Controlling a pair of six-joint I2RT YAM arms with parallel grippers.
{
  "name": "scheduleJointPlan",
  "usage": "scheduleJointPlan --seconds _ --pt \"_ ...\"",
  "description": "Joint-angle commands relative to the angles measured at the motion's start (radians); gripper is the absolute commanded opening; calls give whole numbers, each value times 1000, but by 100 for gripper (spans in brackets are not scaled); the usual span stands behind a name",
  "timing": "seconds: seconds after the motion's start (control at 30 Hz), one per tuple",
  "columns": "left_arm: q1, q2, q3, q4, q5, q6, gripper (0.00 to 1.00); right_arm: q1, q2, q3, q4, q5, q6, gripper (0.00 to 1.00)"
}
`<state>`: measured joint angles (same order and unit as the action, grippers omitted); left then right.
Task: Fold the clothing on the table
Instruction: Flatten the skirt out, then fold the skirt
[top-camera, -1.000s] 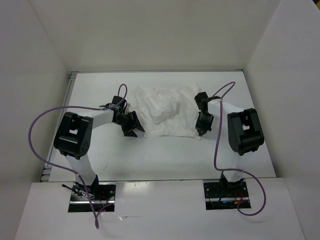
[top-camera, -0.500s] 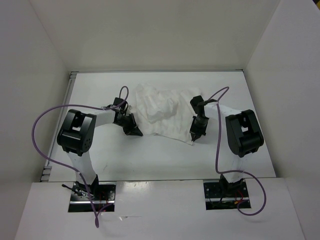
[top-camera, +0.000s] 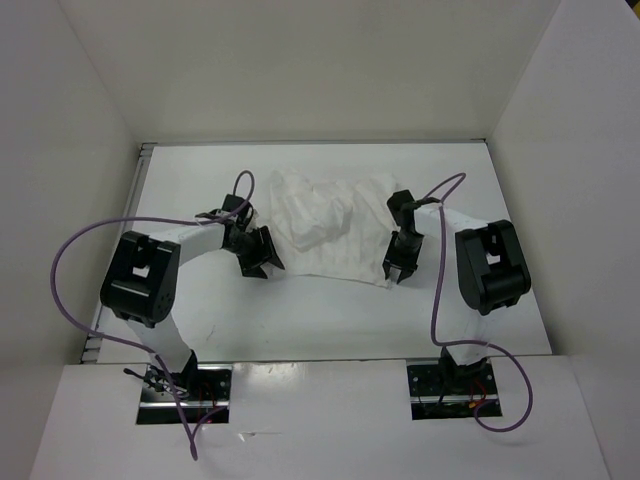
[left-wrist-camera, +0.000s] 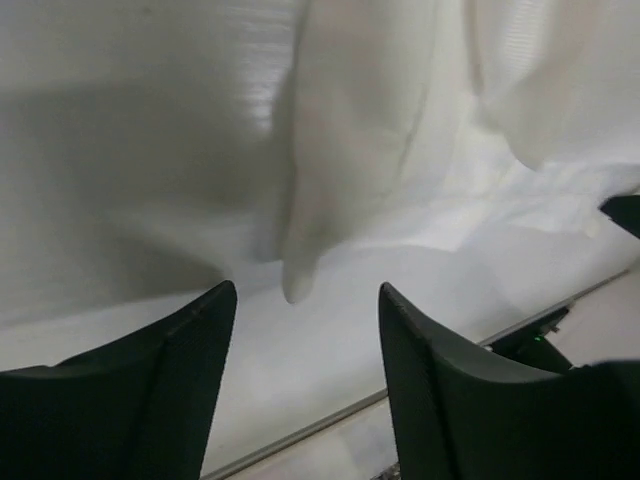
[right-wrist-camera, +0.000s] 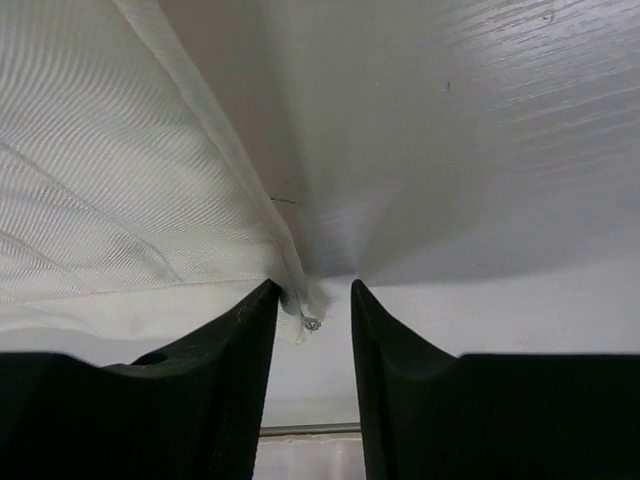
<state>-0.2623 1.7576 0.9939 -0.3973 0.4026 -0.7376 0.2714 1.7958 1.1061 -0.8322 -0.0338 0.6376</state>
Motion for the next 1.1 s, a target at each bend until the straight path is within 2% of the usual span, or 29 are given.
scheduleJointPlan --seconds 0.0,0.23,0.57,0.7,0.73,0.83,0.87,0.97,1.07 --pt "15 -67 -6 -18 -47 14 68 -12 -62 -5 4 41 -21 41" --pt "38 -99 32 -18 -91 -5 71 -12 -42 -23 62 12 -21 42" --pt "48 63 51 64 -110 -36 64 -12 -9 -34 96 -26 -3 42" --pt "48 92 60 86 -87 -45 52 -12 -27 -34 96 -26 -3 42" --pt "48 106 60 86 -87 -45 40 -12 -27 -34 96 -26 7 42" --pt "48 138 60 95 -61 -45 22 -12 -27 -34 105 -37 7 42" --pt "48 154 60 106 -44 -45 13 -12 -27 -34 105 -37 17 42" --pt "48 177 60 115 -34 -45 0 -12 -52 -34 129 -46 26 42" --pt "48 177 60 115 -34 -26 0 -12 -61 -34 139 -57 36 44"
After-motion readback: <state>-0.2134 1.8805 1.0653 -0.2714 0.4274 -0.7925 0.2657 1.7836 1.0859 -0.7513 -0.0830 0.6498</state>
